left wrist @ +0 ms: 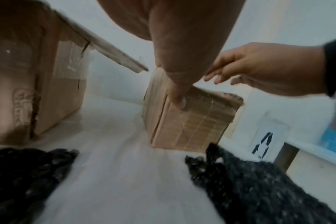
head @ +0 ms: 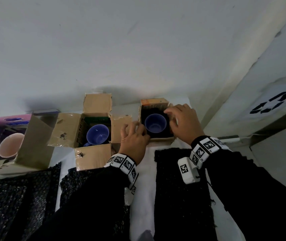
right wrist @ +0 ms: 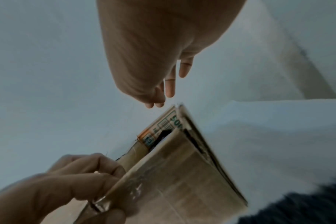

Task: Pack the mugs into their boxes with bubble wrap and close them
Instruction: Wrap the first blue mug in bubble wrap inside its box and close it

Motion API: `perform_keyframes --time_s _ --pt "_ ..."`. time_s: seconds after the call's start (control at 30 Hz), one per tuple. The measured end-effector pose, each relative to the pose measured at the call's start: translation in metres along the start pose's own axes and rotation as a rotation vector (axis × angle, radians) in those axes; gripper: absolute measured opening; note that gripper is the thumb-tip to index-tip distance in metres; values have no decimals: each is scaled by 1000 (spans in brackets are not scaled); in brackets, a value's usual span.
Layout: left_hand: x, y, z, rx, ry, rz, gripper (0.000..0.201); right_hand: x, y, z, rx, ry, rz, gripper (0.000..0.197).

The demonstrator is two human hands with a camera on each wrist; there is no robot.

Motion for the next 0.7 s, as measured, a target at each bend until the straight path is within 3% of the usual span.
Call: perform_keyframes --time_s 0.17,0.27,0.33,0.4,0.43,0.5,0.6,0.7 --pt "9 -6 -9 6 -33 -33 30 26 -69 24 -96 112 -254 19" --pt "12 -25 -11 -23 -115 -72 42 16 -113 40 -192 119 -248 13" --pt "9 -43 -12 -55 -159 -103 50 -5 -143 39 -333 116 -114 16" --pt "3 -60 -13 -92 -200 -95 53 -29 -170 40 -453 -4 173 40" --pt "-1 -68 -14 -117 -203 -82 52 -38 -181 40 -474 -75 313 53" --pt "-6 -83 -16 -172 -193 -62 49 -46 -192 44 -473 -159 409 51" --pt "-13 -102 -12 -214 -211 -26 50 -37 -189 51 -467 -144 264 22" --pt "-13 -112 -10 -214 -328 44 59 -23 -188 54 -519 -20 10 18"
Point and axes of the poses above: each hand's wrist, its own y-axis towards the middle knuckle, its own x-axis out of the back of the hand, z = x × y, the point moved 6 cm from there along y, towards the middle knuckle, and after that the axes turned 13 degrees about x, right-handed, at the moved point
